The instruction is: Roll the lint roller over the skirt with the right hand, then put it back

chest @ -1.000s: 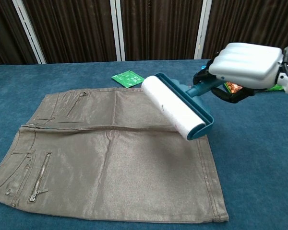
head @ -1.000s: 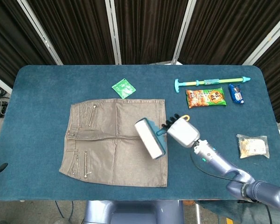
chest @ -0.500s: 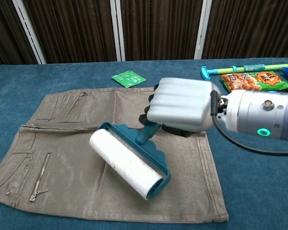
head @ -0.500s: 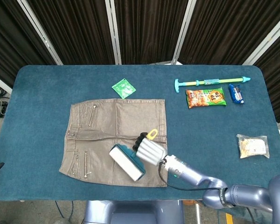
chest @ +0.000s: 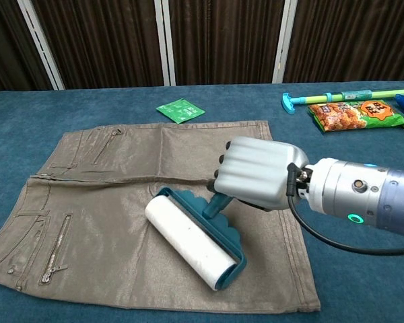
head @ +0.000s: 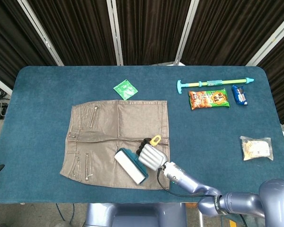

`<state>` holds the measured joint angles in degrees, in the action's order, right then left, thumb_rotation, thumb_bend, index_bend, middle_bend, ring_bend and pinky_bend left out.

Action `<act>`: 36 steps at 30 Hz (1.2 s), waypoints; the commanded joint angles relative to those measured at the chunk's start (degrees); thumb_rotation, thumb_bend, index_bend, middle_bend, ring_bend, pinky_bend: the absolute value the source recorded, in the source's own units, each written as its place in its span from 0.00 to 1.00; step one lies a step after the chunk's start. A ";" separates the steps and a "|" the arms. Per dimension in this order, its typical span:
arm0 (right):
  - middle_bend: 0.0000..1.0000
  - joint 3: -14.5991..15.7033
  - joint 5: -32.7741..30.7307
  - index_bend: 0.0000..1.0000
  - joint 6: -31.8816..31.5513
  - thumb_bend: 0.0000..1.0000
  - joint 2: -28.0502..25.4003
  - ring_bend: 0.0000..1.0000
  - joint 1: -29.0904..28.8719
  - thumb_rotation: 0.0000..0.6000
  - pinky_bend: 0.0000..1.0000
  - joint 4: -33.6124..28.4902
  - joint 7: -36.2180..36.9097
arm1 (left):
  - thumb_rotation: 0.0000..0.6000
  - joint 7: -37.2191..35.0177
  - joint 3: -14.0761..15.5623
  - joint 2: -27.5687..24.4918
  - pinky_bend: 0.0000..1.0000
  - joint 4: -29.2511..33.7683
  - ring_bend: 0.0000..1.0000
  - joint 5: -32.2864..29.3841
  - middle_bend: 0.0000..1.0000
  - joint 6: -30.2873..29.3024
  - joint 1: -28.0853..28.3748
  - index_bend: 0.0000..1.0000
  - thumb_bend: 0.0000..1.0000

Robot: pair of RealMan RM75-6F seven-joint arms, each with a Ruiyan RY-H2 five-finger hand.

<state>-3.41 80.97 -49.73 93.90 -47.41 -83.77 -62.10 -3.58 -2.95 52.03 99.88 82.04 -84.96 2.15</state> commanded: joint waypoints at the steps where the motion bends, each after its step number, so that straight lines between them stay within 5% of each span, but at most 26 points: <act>1: 0.52 0.82 0.02 0.43 -2.25 0.85 -0.02 0.43 1.44 1.00 0.46 2.97 1.09 | 1.00 0.12 -0.02 0.04 0.00 0.07 0.00 -0.03 0.00 0.01 0.03 0.00 0.00; 11: 0.52 2.18 1.26 0.43 -6.11 0.85 -3.53 0.43 4.46 1.00 0.47 12.74 7.68 | 1.00 1.15 0.10 0.29 0.00 0.62 0.00 0.21 0.00 0.09 0.19 0.00 0.00; 18: 0.52 2.25 1.58 0.43 -6.69 0.85 -5.04 0.43 4.97 1.00 0.47 14.02 8.81 | 1.00 1.33 0.08 0.27 0.00 0.89 0.00 0.20 0.00 0.36 0.39 0.00 0.00; 36: 0.53 3.51 7.72 0.44 -4.74 0.85 -2.18 0.44 1.47 1.00 0.47 -0.65 -2.96 | 1.00 -0.17 0.15 -0.14 0.00 0.34 0.00 0.14 0.00 0.29 0.21 0.00 0.00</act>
<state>-0.12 87.64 -55.21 90.97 -45.15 -82.37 -63.12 -3.75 -2.80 51.90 100.22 82.18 -84.68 2.36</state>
